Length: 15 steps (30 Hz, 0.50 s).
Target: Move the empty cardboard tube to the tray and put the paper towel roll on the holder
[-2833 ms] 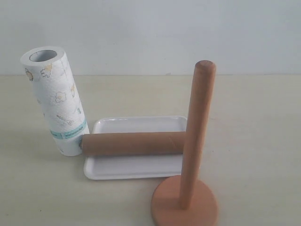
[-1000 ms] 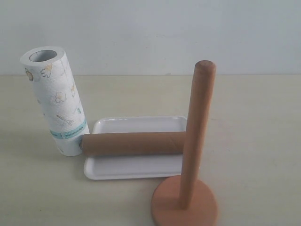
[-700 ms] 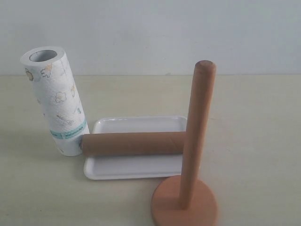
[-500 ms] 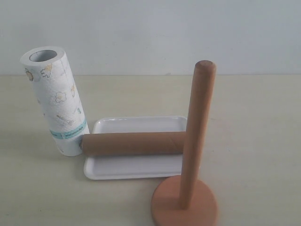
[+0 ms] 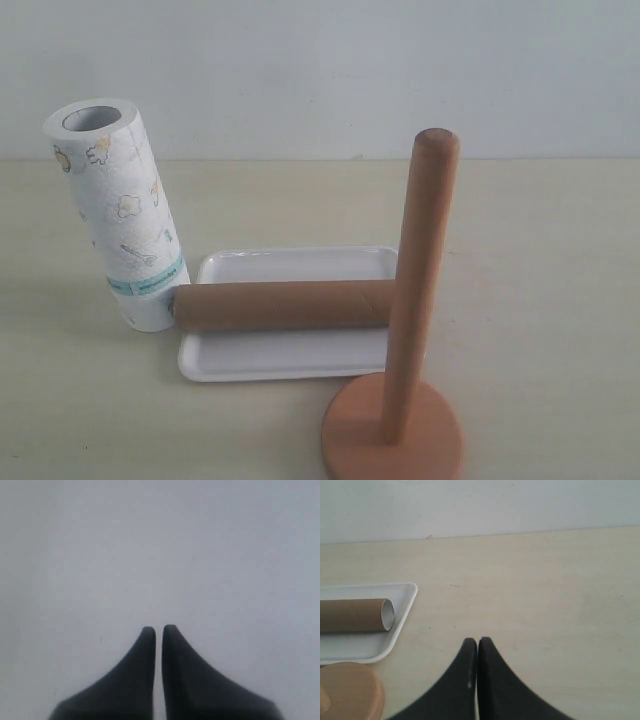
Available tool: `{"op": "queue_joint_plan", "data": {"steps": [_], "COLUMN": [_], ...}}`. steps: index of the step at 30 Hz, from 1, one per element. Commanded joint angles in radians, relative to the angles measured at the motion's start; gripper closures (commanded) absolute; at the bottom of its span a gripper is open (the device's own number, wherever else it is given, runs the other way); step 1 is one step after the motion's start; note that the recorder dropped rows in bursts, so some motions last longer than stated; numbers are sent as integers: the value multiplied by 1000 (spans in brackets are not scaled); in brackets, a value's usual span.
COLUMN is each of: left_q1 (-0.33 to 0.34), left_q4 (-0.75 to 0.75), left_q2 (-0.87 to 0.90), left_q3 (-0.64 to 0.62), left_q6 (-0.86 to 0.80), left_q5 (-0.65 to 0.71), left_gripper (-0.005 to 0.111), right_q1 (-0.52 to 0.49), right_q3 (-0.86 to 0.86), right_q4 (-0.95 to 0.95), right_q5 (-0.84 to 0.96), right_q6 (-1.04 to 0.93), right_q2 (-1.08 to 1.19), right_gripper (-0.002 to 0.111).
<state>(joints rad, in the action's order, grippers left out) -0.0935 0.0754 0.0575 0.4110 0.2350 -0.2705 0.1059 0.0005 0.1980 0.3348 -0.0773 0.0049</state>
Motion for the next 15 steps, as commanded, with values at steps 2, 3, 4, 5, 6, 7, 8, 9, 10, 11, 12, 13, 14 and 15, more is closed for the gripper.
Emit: {"op": "queue_joint_plan", "data": {"steps": [2,3,4,5,6,7,8,9,10,11,12,13,14,15], "left_q1": [2,2,2,2,2,2,2,2,2,2,2,2,2,2], "left_q4": [-16,-16,-11,-5,-5,-5,-5,-3,7,31,73,163,202,205], "left_q2": [251,311,371,420,492,598,656,754,810,873,914,967,1016,1043], "left_q3": [30,32,32,32,32,32,32,30,18,-11,-41,-99,-155,-187], "left_q6": [-133,-133,-133,-131,-131,-131,-131,-131,-119,-60,-13,30,30,30], "left_q5": [-186,-182,-182,-182,-182,-185,-185,-185,-195,-254,-327,-469,-595,-642], "left_gripper": [103,103,103,103,103,103,103,103,103,103,103,103,103,103], "right_q1": [-5,-5,-5,-5,-5,-5,-5,-5,-5,-5,-5,-5,-5,-5], "right_q3": [0,0,0,0,0,0,0,0,0,0,0,0,0,0], "right_q4": [-4,-4,-4,-4,-4,-4,-4,-4,-4,-4,-4,-4,-4,-4], "right_q5": [-1,-1,-1,-1,-1,-1,-1,-1,-1,-1,-1,-1,-1,-1], "right_q6": [-7,-7,-7,-7,-7,-7,-7,-7,-7,-7,-7,-7,-7,-7], "right_q2": [-5,-5,-5,-5,-5,-5,-5,-5,-5,-5,-5,-5,-5,-5], "right_gripper": [108,108,108,108,108,108,108,108,108,108,108,108,108,108]}}
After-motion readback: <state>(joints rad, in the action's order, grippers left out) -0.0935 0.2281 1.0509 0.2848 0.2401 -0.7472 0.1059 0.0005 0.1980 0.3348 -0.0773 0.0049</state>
